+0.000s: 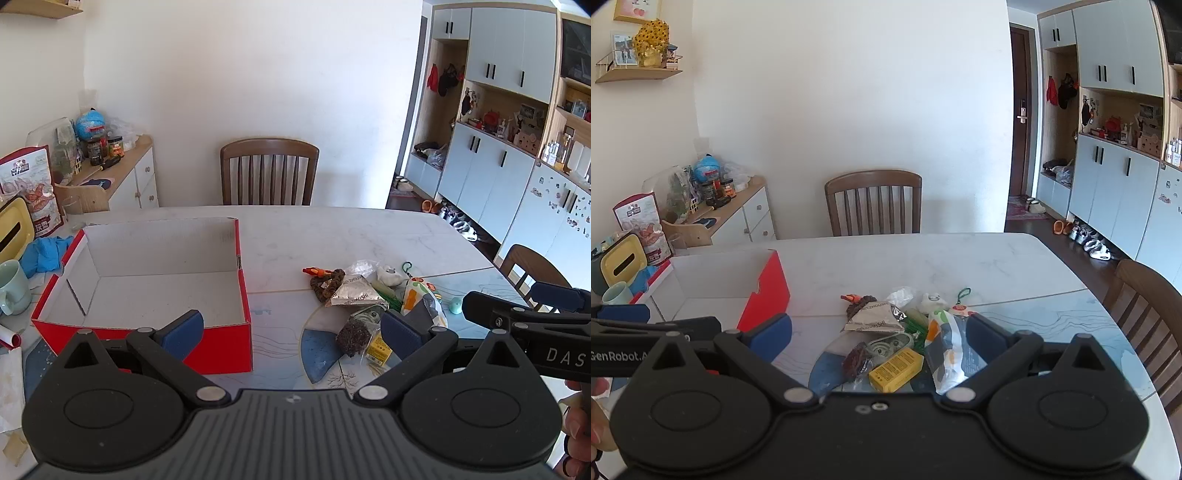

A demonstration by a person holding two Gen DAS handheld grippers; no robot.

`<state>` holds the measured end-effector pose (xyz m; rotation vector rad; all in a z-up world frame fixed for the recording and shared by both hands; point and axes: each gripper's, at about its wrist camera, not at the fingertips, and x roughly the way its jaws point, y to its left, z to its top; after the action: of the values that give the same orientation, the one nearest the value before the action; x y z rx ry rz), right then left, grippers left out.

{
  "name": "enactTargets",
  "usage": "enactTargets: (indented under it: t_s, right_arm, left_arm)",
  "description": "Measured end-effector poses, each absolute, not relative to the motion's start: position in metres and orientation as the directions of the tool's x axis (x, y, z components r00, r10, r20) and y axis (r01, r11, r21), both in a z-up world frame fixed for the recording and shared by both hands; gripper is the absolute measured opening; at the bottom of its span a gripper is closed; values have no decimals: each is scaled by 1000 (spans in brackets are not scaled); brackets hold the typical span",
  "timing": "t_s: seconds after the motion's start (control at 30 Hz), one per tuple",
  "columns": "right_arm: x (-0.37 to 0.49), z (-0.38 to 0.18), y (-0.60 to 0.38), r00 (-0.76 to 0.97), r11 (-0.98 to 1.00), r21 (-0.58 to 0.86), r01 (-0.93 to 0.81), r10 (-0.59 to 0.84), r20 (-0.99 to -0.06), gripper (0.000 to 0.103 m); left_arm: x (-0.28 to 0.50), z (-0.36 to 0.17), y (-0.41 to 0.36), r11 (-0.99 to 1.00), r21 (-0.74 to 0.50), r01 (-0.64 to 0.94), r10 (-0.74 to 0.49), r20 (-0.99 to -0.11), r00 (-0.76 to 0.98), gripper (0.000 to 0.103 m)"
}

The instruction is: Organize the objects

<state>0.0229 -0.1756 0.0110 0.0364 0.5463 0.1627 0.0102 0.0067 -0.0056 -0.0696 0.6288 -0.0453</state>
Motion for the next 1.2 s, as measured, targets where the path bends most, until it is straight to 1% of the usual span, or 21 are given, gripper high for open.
enactTargets:
  t_s: [0.6,0.97,1.2]
  right_arm:
    - [21,10,-179,842,990,82,-117,143,-520,100]
    - [29,8,-191,835,987,99,-127,160,-526,99]
    - [44,3,-212,827,986,105,-132,168,-536,99]
  left_arm:
    - [12,-3,5,996,-86,35,-79,-589,804,103]
    - [24,-4,-15,997,-75,24,-64,-598,799,103]
    - [34,-8,-33,996,-85,33,-78,-606,791,103]
